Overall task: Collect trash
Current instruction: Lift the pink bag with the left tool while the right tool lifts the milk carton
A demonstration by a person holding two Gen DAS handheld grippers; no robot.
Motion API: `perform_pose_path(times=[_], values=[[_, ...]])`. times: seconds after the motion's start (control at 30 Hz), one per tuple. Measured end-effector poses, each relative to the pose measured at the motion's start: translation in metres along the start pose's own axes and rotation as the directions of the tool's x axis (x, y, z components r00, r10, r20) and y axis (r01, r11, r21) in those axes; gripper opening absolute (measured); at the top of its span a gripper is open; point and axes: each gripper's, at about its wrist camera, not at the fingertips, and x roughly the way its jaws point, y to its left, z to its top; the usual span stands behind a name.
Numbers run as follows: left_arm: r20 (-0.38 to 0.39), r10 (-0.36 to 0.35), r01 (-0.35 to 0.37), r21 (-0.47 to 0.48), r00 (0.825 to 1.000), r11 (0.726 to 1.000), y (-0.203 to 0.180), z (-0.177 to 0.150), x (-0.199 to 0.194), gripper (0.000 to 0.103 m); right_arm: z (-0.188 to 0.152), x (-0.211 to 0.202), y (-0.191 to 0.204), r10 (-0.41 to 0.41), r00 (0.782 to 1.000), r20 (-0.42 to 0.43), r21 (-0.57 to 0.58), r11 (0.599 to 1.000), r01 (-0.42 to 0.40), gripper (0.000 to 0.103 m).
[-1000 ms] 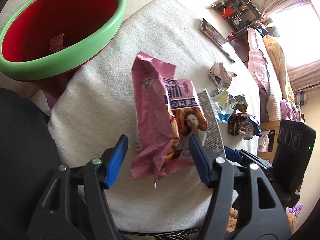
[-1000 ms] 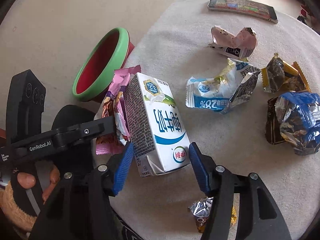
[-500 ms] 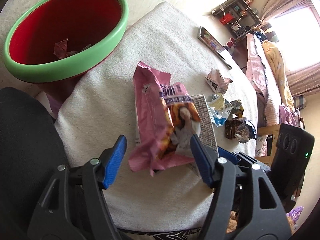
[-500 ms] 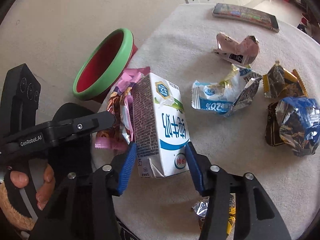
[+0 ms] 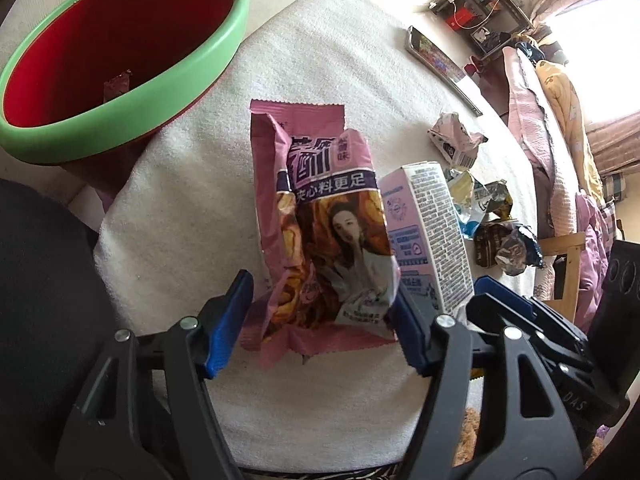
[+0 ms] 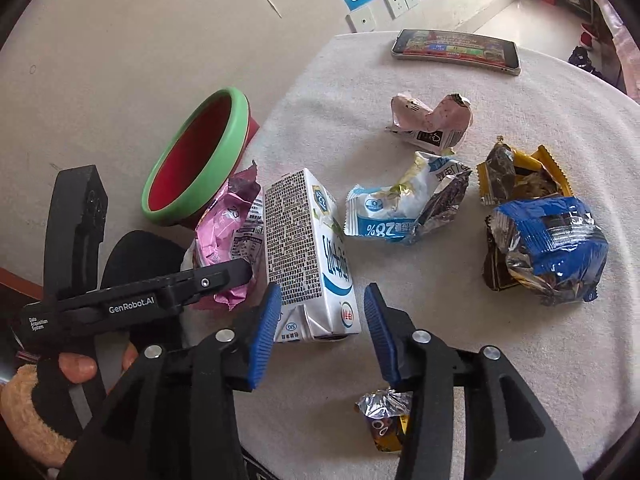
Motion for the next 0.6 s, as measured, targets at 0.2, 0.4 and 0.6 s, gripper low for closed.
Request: perform_pose_path(times=[0.2, 0.4, 0.6], values=[[0.022, -0.004, 0.004, 0.012, 1.0, 1.0, -0.001, -0.002, -0.004, 0.055, -0.003, 0.007, 0.011, -0.002, 1.0, -0.01, -0.044, 0.999, 0.002, 0.057], [0.032, 0.003, -0.004, 0.025, 0.999, 1.0, -0.003, -0.002, -0.005, 0.054, -0.007, 0.021, 0.016, -0.056, 0.997, -0.046, -0.078, 0.996, 0.052, 0.053], [0.051, 0.003, -0.004, 0.027, 0.999, 1.0, -0.003, -0.003, -0.009, 0.051, -0.011, 0.026, 0.017, -0.086, 0.995, -0.045, -0.089, 0.993, 0.082, 0.043]])
